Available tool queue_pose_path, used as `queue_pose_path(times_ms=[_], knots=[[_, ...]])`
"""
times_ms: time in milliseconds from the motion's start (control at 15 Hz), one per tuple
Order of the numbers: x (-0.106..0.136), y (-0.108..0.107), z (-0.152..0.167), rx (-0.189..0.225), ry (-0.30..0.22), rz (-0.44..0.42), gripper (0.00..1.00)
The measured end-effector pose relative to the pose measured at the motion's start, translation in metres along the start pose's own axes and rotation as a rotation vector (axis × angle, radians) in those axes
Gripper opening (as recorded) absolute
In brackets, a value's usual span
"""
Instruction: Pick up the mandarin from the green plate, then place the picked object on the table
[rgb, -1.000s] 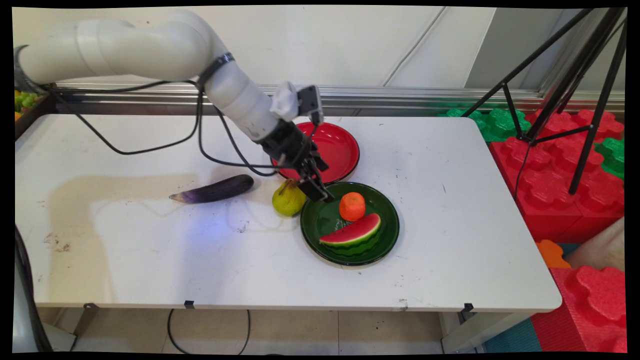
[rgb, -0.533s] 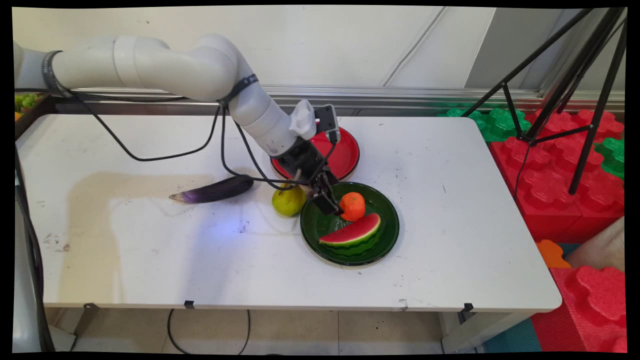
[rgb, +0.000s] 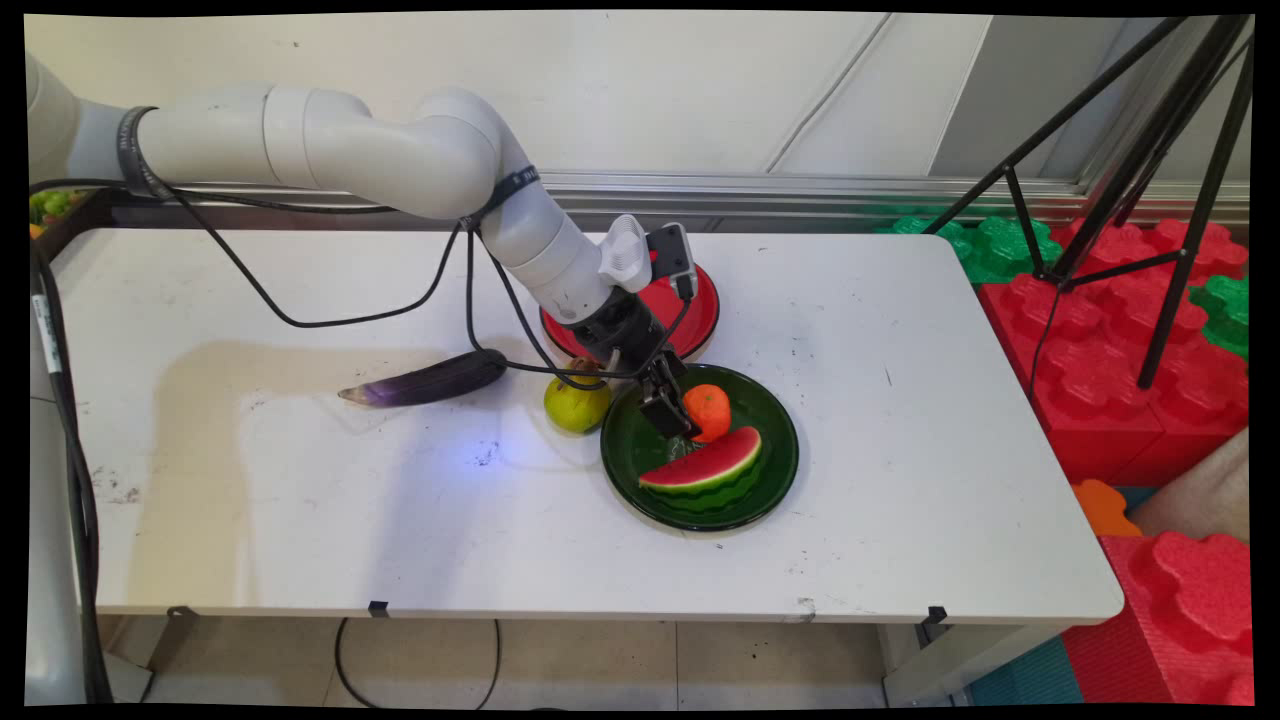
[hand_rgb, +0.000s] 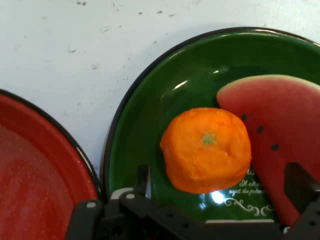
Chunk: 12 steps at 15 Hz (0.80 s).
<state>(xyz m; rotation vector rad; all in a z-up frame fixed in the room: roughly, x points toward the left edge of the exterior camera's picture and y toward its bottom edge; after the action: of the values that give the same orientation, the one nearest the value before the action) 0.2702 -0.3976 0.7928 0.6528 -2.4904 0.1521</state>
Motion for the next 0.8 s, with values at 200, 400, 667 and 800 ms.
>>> queue_pose_path(times_ms=[200, 400, 667, 800], knots=[[0.002, 0.001, 0.006, 0.002, 0.002, -0.001, 1.00], [0.003, 0.000, 0.009, 0.006, 0.006, -0.003, 1.00], [0.004, 0.000, 0.013, 0.012, 0.015, -0.009, 0.00], [0.004, 0.000, 0.014, 0.014, 0.018, -0.013, 0.00]])
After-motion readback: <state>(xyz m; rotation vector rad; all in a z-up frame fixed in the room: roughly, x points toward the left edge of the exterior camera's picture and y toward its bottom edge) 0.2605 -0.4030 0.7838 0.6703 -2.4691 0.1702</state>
